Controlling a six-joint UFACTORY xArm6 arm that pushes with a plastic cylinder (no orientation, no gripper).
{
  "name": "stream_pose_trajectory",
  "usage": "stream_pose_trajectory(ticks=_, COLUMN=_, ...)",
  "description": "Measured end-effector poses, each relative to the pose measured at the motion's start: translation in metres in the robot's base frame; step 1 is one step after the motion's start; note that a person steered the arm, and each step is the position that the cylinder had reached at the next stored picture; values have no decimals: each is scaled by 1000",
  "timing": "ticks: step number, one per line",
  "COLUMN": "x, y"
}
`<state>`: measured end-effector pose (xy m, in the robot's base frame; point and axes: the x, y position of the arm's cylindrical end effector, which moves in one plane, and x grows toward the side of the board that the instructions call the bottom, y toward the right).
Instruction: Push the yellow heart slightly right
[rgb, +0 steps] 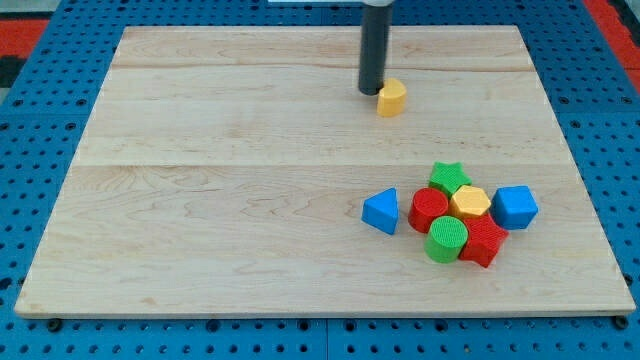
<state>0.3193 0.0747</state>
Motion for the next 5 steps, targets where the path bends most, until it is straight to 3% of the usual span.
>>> stream_pose_trajectory(ticks=2, x=28, y=-31)
stream_pose_trajectory(ticks=5, x=19, y=43)
